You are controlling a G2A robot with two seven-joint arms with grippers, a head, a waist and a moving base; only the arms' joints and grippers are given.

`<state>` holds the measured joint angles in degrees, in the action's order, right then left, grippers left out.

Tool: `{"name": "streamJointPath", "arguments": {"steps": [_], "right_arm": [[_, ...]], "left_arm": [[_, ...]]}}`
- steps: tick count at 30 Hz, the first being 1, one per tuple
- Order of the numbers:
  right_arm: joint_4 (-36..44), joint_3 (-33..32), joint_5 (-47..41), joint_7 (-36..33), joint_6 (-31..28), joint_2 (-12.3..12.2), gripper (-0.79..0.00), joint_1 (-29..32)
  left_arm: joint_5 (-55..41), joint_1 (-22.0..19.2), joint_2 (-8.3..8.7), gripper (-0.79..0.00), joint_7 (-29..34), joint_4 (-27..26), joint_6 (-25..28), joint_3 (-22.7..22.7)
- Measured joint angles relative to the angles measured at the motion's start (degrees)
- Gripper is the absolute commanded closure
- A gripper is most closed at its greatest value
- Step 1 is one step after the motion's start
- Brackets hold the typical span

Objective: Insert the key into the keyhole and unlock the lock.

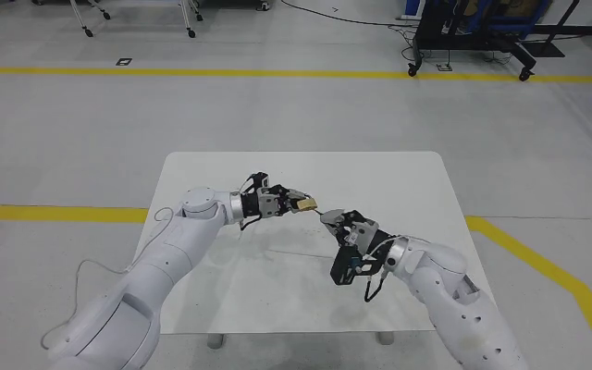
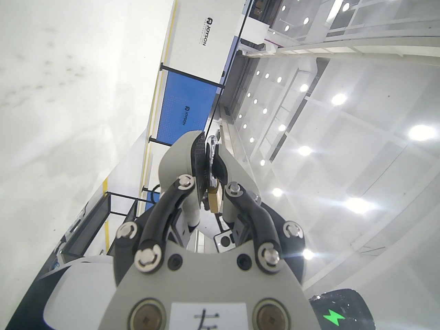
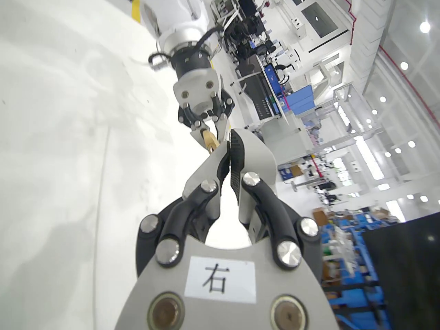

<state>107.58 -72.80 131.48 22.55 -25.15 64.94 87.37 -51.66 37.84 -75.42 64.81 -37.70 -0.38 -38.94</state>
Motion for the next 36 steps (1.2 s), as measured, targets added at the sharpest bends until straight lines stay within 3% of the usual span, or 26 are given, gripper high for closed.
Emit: {"name": "streamJointPath", "arguments": {"steps": [4, 13, 36], "right_arm": [[1.38, 2.24, 8.7, -1.82, 3.49, -0.3, 0.0, 1.5], [3.01, 5.71, 17.61, -9.58, 9.16, -0.15, 0.0, 2.68], [1.55, 10.89, 20.85, -19.9, 8.86, 0.99, 0.0, -0.22]], "left_arm": [[0.81, 0.32, 0.05, 0.0, -0.28, -0.33, -0.25, -0.82], [5.69, 0.99, 0.12, 0.0, -4.32, -2.22, 3.22, -1.93], [9.33, 3.04, 0.36, 0.0, -3.33, -5.2, 2.42, -5.67]]}}
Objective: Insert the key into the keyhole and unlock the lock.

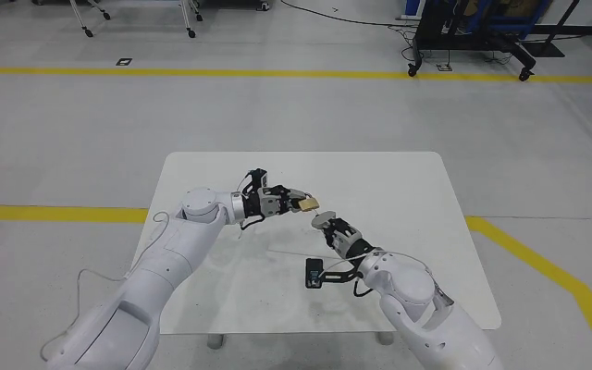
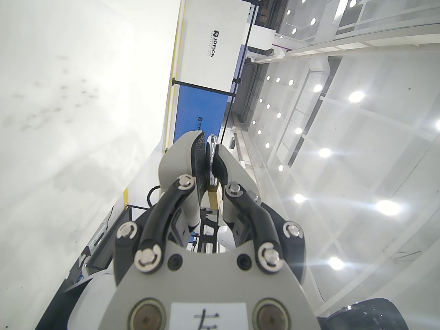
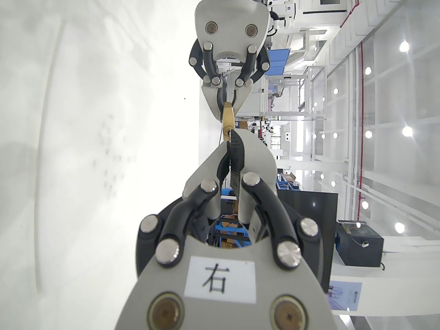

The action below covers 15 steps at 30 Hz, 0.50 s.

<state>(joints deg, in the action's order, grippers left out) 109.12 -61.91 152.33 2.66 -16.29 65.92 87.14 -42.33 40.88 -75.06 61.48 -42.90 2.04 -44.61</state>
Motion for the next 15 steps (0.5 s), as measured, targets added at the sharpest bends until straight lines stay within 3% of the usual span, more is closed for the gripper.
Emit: {"name": "streamJointPath", "arguments": {"steps": [15], "right_arm": [[0.11, 1.5, 1.58, -2.59, -0.77, 0.39, 0.0, -0.76]], "left_arm": [[1.93, 0.69, -0.16, 0.0, 0.68, -0.8, -0.41, -1.65]]}}
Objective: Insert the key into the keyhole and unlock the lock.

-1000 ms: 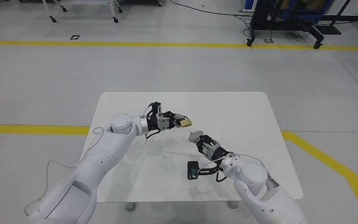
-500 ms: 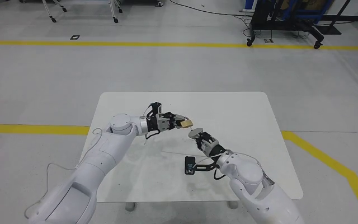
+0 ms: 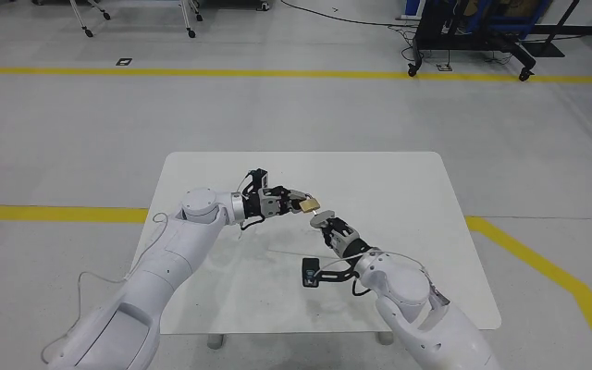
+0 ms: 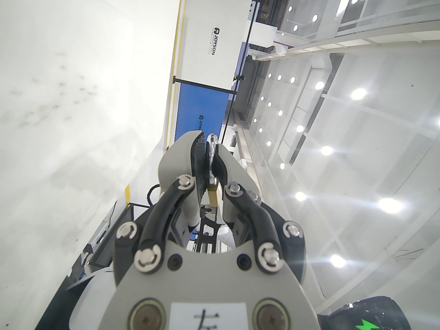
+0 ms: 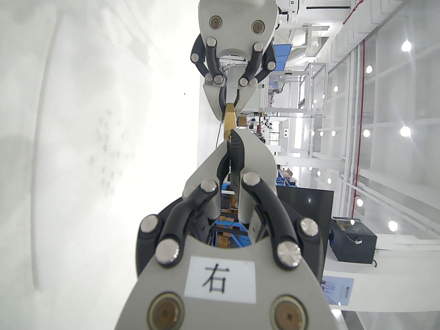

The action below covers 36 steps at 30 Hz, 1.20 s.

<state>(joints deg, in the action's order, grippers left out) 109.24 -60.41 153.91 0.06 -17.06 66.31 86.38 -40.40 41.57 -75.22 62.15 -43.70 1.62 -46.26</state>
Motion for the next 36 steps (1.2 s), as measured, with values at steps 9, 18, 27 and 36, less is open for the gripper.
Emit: {"name": "streamJointPath", "arguments": {"steps": [9, 18, 27, 36], "right_arm": [[-0.62, 1.43, 1.12, -2.25, -0.79, 0.45, 0.0, -1.28], [-1.27, 2.28, 1.45, -3.67, -0.33, 0.9, 0.0, -2.33], [-0.7, 1.96, 1.24, -2.82, 0.75, 0.97, 0.0, -1.85], [0.42, 1.57, 3.15, -1.54, 2.14, 0.74, 0.0, -0.35]], "left_arm": [[0.86, 0.39, -0.11, 0.0, 0.78, -0.43, 0.24, -0.88], [2.06, 0.68, -0.22, 0.0, 1.79, -1.11, 1.28, -1.58], [2.65, 1.22, -0.19, 0.0, 2.0, -1.74, 3.36, -2.87], [4.98, 1.43, -0.28, 0.0, 1.37, -2.47, 4.45, -3.14]]}}
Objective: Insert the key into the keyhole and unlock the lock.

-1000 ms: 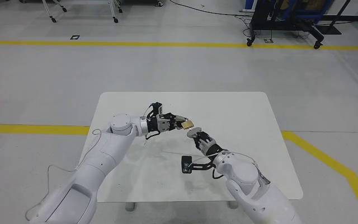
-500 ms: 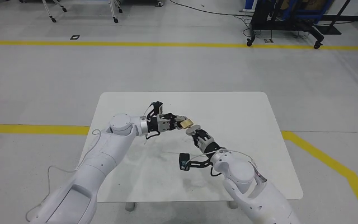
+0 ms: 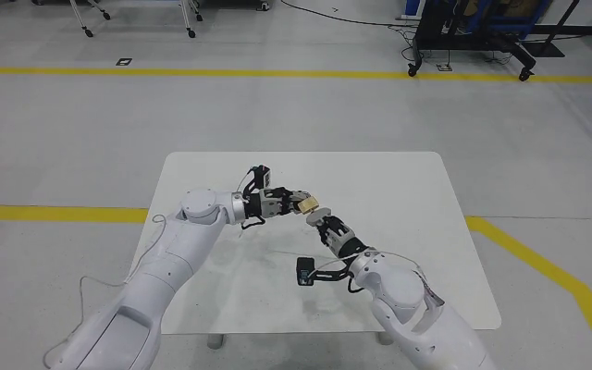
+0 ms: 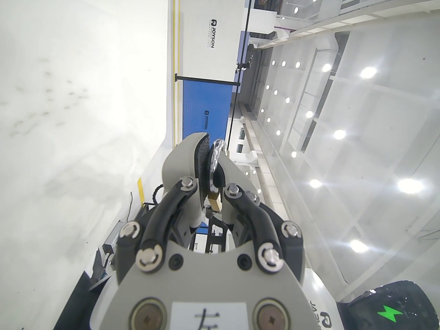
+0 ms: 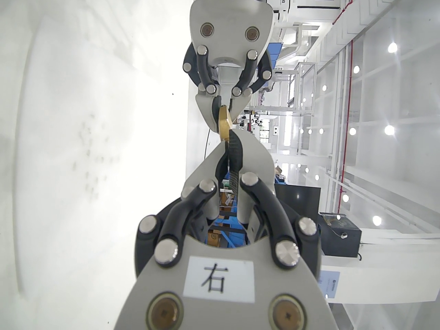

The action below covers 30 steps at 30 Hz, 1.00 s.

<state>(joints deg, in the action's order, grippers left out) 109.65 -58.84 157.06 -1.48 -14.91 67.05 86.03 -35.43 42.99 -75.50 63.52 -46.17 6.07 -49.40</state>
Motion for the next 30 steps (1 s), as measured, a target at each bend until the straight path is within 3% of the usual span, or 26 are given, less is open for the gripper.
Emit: {"name": "streamJointPath", "arguments": {"steps": [1, 2, 4, 5, 6, 7, 18, 24, 26, 27, 29, 30], "right_arm": [[0.06, 0.0, 0.11, 0.01, 0.15, 0.0, -0.139, 0.08], [0.1, 0.0, 0.12, 0.01, 0.33, 0.02, -0.329, 0.13], [0.15, -0.04, -0.03, -0.13, 0.93, 0.07, -0.385, 0.24], [0.18, -0.06, -0.13, -0.16, 1.17, 0.09, -0.48, 0.28], [0.22, -0.1, -0.21, -0.19, 1.38, 0.11, -0.711, 0.32], [0.34, -0.2, -0.25, -0.29, 1.65, 0.13, -0.785, 0.4], [2.84, -1.34, -0.96, -1.27, 4.27, 0.07, -0.785, 2.28], [2.87, -1.31, -2.0, -0.44, 5.15, 0.21, -0.785, 2.52], [2.1, -1.87, -7.89, 2.81, 7.95, 0.56, -0.785, 3.03], [1.43, -2.36, -11.93, 4.54, 8.99, 0.68, -0.751, 3.12], [-0.48, -3.6, -20.97, 8.4, 10.4, 0.83, -0.413, 3.02], [-1.33, -4.04, -23.92, 9.63, 10.88, 0.88, -0.32, 2.93]], "left_arm": [[0.11, 0.08, -0.02, 0.0, 0.0, -0.15, 0.36, -0.1], [0.1, 0.16, -0.03, 0.0, 0.09, -0.27, 0.68, -0.21], [-0.19, 0.36, -0.03, 0.0, 0.57, -0.52, 1.55, -0.58], [-0.48, 0.46, -0.03, 0.0, 0.89, -0.6, 1.88, -0.78], [-0.8, 0.57, -0.02, 0.0, 1.24, -0.66, 2.15, -0.99], [-1.13, 0.69, -0.01, 0.0, 1.62, -0.75, 2.54, -1.26], [-3.57, 1.87, 0.13, 0.0, 1.01, -1.26, 5.82, -4.1], [-3.41, 3.73, 0.08, 0.0, -7.34, -3.16, 7.63, -5.66], [-2.19, 4.65, -0.06, 0.0, -10.32, -5.09, 7.73, -5.39], [-2.44, 5.2, -0.14, 0.0, -11.29, -5.84, 7.59, -5.39], [-4.06, 6.44, -0.33, 0.0, -12.83, -6.86, 7.1, -5.67], [-4.67, 6.83, -0.39, 0.0, -13.08, -6.99, 6.85, -5.77]]}}
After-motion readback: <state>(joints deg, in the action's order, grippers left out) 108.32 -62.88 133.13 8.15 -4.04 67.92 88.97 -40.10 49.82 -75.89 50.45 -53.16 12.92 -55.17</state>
